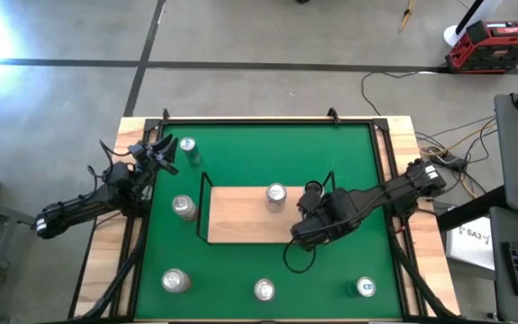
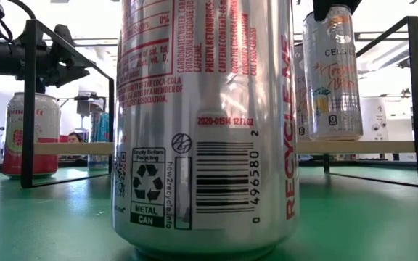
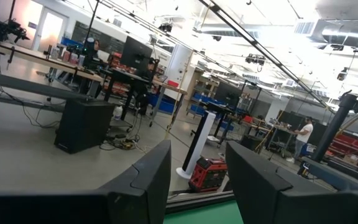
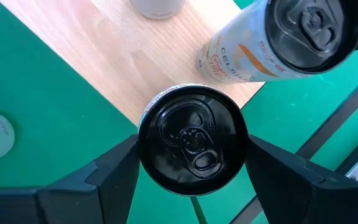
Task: Place canned beverage on shelf
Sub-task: Adjust the white-yellow soda can on the shelf and align with the other white-yellow soda can
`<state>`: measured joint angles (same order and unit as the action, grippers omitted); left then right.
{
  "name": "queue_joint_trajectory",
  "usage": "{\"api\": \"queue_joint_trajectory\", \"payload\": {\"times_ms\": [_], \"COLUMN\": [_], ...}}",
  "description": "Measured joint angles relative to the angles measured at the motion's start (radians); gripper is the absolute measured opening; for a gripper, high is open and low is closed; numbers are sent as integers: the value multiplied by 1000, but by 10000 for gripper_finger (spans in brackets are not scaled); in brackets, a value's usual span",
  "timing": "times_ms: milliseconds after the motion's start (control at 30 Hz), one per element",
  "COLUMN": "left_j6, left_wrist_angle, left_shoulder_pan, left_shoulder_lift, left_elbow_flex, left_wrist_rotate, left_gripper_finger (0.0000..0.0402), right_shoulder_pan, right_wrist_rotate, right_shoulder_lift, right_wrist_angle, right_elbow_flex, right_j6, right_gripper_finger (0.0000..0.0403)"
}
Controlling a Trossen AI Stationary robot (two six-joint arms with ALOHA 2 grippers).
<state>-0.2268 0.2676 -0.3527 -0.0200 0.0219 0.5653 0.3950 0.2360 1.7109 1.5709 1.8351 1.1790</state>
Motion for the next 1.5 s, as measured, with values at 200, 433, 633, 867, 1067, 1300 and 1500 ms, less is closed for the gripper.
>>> {"api": "queue_joint_trajectory", "payload": {"times_ms": [200, 433, 633, 867, 1067, 1300, 1500], "left_j6": [0, 0, 0, 0, 0, 0, 0], "left_wrist_angle": [0, 0, 0, 0, 0, 0, 0], "left_shoulder_pan": [0, 0, 0, 0, 0, 0, 0], "left_shoulder_lift": [0, 0, 0, 0, 0, 0, 0], "left_elbow_flex": [0, 0, 0, 0, 0, 0, 0], "left_wrist_rotate": [0, 0, 0, 0, 0, 0, 0], "left_gripper_finger": [137, 137, 137, 137, 137, 137, 137], "right_shoulder_pan": [2, 2, 2, 2, 2, 2, 2], "right_wrist_rotate": [0, 1, 2, 2, 1, -4, -7], "right_shoulder_lift": [-2, -2, -2, -2, -3, -5, -21], "right_wrist_angle": [-1, 0, 0, 0, 1, 0, 0], "right_elbow_flex": [-5, -5, -7, -8, -8, -8, -8], "right_j6": [10, 8, 8, 13, 15, 15, 33], "right_gripper_finger": [258, 258, 258, 260, 290, 310, 311]}}
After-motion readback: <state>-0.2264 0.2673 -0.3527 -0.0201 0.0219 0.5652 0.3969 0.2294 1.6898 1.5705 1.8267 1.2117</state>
